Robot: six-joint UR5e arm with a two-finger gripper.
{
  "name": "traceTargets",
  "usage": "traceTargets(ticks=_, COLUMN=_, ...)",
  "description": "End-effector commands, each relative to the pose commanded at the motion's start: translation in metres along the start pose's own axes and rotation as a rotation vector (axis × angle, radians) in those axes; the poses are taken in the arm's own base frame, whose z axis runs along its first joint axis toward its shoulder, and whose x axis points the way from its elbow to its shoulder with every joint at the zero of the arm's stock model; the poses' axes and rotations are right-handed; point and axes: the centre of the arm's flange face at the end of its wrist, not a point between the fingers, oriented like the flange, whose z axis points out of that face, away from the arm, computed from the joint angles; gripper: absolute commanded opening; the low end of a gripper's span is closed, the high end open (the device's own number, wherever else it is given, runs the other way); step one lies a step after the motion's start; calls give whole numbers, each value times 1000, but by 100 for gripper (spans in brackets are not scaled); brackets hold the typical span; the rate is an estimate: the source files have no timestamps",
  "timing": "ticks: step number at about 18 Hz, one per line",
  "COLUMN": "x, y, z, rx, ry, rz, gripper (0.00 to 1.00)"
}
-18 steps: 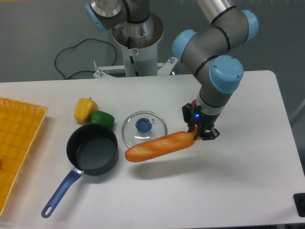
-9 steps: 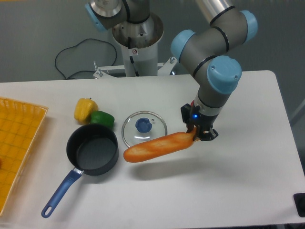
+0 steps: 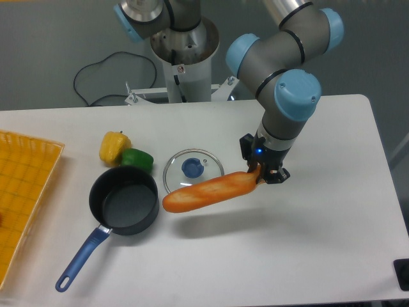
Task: Place the long bread in the pot
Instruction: 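Carry the held bread loaf over the glass lid toward the blue saucepan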
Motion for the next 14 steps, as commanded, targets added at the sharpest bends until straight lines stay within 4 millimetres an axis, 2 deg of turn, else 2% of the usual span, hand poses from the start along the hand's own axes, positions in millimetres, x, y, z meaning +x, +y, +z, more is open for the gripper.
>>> traceTargets(ticks=2, x=2, y=-1, z=-3, rx=0, ry=-4, rz=-2, gripper=34)
traceTargets(ticks=6, x=9, y=-19, z=-1, rx=-3, ry=-1, rz=-26, gripper=34)
traceTargets(ticks=14, x=35, y=-67, z=3, rx=-30, ry=3, rz=-48, gripper=35)
